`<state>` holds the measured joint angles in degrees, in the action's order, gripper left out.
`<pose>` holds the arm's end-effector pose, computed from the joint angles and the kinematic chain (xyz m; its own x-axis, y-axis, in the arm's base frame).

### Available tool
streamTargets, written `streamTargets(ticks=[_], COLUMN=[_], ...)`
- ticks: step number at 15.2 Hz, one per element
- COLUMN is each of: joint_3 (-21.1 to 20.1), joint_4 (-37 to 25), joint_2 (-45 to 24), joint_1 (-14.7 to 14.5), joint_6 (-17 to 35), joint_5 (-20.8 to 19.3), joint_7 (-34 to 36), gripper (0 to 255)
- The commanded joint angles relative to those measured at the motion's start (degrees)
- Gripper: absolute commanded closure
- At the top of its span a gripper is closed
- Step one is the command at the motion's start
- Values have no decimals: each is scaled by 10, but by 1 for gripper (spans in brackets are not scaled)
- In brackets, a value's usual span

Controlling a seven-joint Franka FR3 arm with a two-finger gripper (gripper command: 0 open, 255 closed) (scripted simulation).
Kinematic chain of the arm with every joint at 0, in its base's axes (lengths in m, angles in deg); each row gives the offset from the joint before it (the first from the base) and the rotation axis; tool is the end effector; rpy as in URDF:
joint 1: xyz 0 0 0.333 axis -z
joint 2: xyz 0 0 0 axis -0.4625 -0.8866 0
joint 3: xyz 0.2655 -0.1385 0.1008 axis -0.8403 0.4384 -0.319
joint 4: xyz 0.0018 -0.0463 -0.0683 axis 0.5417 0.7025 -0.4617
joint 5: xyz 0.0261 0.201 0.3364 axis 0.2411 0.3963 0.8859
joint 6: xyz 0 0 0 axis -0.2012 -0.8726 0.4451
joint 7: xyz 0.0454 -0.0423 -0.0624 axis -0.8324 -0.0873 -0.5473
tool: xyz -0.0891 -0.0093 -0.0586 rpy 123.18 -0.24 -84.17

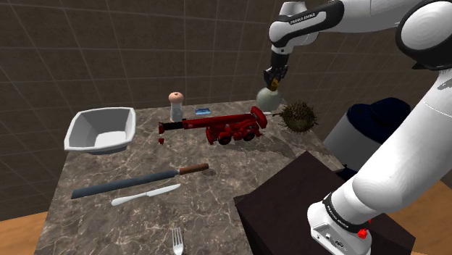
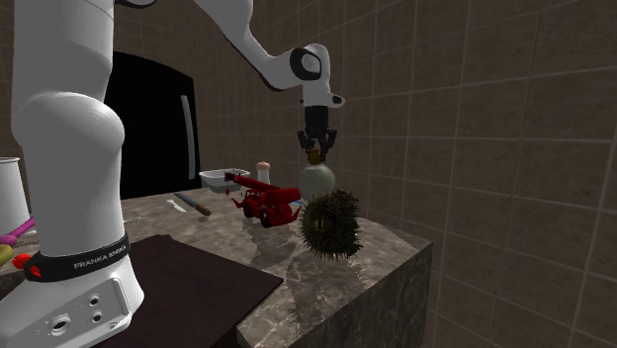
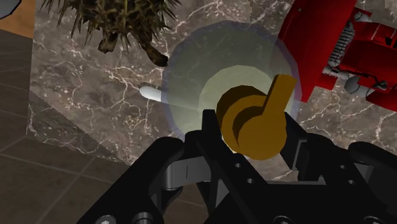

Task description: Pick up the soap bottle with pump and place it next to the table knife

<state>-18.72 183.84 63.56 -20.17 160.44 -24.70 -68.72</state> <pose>0.5527 -0.1775 0.4048 0.9922 -0.1044 -0.0678 -0.1008 -0.9934 0.0547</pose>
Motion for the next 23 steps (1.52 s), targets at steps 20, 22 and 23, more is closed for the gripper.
streamTargets(ticks=[20,22,23], joint_3=[0,0,0], joint_4=[-120,-135,-142], joint_2=[36,37,37], joint_1=[-2,-2,-2], joint_6=[-155,-171,-178], joint_5=[-4,-4,-4], joint_7=[-4,-5,-5], gripper=[255,255,255])
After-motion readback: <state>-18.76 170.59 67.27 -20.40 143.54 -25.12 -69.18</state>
